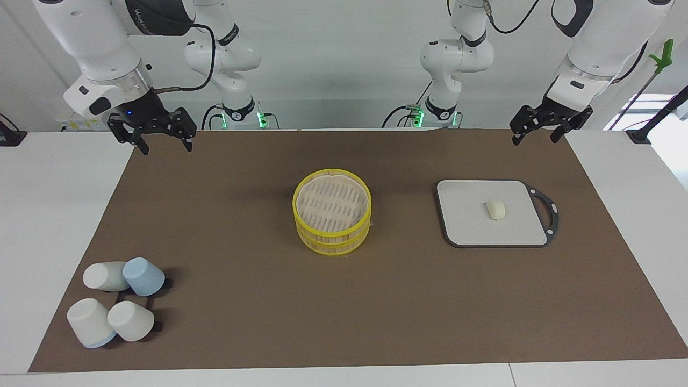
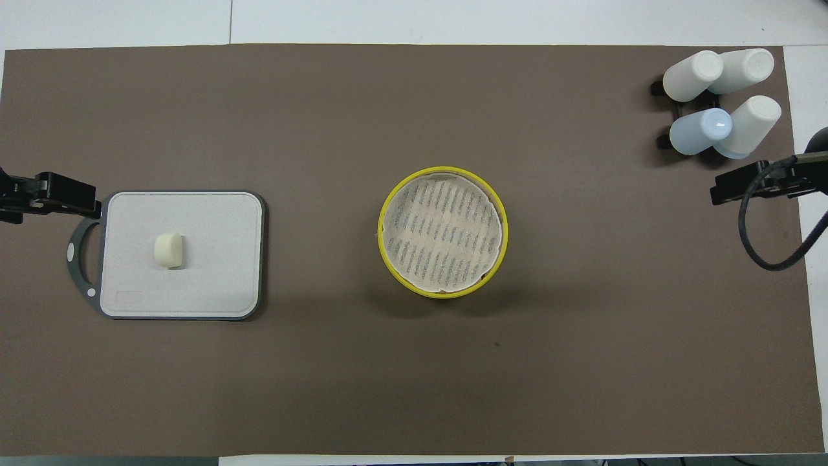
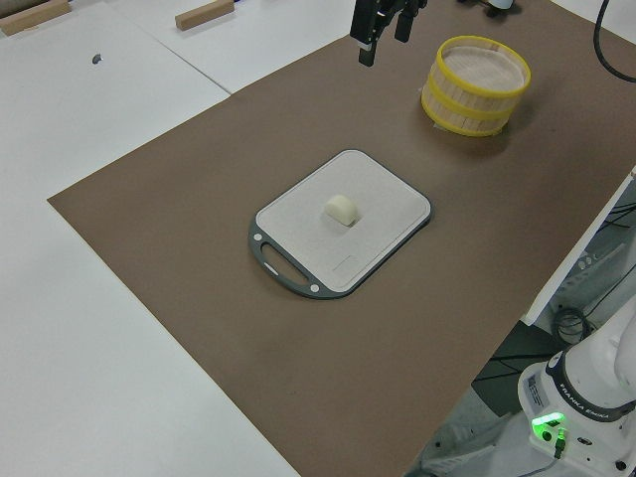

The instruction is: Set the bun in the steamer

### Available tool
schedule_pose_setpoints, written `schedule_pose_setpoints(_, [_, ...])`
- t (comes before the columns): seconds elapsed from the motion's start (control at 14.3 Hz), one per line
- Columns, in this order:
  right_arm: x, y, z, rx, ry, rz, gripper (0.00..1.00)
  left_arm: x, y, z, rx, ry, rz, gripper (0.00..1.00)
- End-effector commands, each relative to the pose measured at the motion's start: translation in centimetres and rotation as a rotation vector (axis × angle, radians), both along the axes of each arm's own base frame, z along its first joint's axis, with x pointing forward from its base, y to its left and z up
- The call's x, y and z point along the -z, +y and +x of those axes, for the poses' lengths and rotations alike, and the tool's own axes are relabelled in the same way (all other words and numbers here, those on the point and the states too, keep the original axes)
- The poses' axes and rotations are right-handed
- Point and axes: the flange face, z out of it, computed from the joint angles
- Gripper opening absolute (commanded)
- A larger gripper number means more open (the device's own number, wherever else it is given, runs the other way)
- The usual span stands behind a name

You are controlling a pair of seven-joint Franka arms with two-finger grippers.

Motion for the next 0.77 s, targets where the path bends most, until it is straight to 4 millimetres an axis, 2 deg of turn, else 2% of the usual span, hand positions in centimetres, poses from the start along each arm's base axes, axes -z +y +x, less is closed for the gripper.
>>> schedule_pose_setpoints(0.0, [-0.5,-0.4,0.3,-0.020,-0.014,-0.007,1.00,0.2,0.2,-0.8,0.012,-0.016,0.013,1.00])
schedule_pose_setpoints(0.21, [-0.4,0.1,0.3,-0.027,-0.012,-0.001,1.00,0.2,0.2,-0.8,0.012,-0.016,0.013,1.00])
schedule_pose_setpoints(0.28, [-0.2,1.0,0.4,-0.041,-0.005,0.012,1.00,0.2,0.2,-0.8,0.012,-0.016,0.013,1.00])
schedule_pose_setpoints(0.35, [0.6,2.8,0.9,-0.070,0.018,0.012,1.00,0.2,0.2,-0.8,0.012,-0.016,0.013,1.00])
schedule_pose_setpoints(0.42, [0.5,5.3,1.4,-0.086,0.032,-0.001,1.00,0.2,0.2,-0.8,0.011,-0.016,0.013,1.00])
schedule_pose_setpoints(0.56, [-0.7,13.3,2.5,0.054,0.050,0.000,1.00,0.3,0.2,-0.8,0.011,-0.014,0.013,1.00])
schedule_pose_setpoints(0.63, [-1.0,17.1,3.4,0.039,0.040,0.003,1.00,0.2,0.2,-0.8,0.011,-0.016,0.013,1.00])
schedule_pose_setpoints(0.7, [0.6,23.8,3.5,-0.038,0.027,-0.059,1.00,0.4,0.2,-0.9,0.012,-0.013,0.013,1.00])
